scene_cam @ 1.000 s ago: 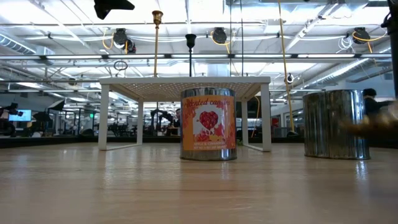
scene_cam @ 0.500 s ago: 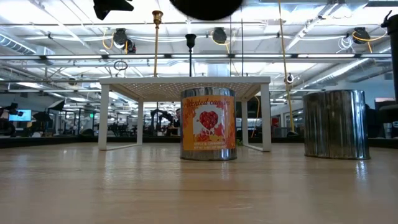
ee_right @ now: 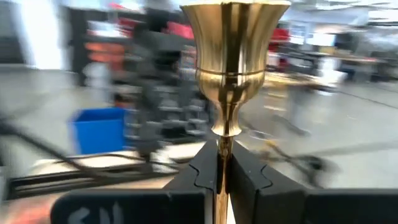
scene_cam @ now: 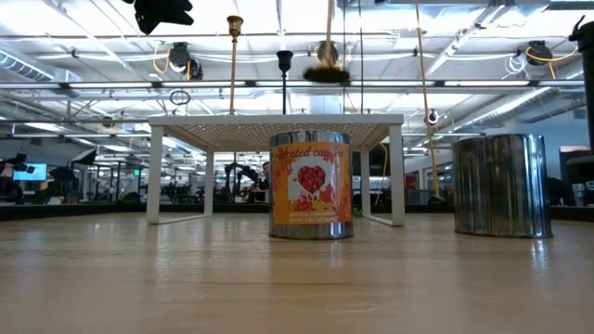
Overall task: Pick & Place candle stick holders
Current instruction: Put the gold candle holder on the shelf
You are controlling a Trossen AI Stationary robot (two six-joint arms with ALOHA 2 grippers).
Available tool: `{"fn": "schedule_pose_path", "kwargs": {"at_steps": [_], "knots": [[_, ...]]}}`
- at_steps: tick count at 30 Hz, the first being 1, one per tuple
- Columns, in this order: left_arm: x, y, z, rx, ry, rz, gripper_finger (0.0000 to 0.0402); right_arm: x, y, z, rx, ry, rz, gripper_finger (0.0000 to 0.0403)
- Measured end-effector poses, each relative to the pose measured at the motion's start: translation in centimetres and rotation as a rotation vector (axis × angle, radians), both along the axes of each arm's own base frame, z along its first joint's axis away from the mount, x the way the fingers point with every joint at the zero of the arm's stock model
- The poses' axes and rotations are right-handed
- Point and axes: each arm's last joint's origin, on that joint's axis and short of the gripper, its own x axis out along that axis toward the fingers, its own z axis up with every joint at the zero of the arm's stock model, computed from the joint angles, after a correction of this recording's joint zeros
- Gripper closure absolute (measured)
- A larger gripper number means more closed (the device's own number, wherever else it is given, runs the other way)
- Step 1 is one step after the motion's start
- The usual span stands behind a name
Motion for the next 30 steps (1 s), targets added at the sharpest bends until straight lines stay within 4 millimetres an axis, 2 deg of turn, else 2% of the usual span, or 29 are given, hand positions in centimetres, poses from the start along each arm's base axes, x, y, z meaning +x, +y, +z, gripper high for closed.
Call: {"fn": "schedule_pose_path", "kwargs": {"at_steps": [7,12,19,25,30], "knots": [[0.1,-0.5,0.1,0.015,-0.004,-0.037,0.025,-0.4,-5.9,-0.7,0.008,0.058,-0.211,0.0393],[0.2,-1.0,0.1,0.027,-0.005,-0.075,0.025,0.4,-8.2,-2.4,0.035,0.124,-0.281,0.0393],[0.3,-1.6,0.1,0.028,-0.009,-0.108,0.025,1.4,-9.9,-3.7,0.08,0.138,-0.258,0.0393],[0.3,-1.9,0.1,0.028,-0.012,-0.127,0.025,1.4,-10.3,-3.9,0.077,0.143,-0.271,0.0392],[0.3,-2.1,0.1,0.023,-0.013,-0.135,0.025,1.4,-10.4,-3.9,0.075,0.145,-0.271,0.0375]]}}
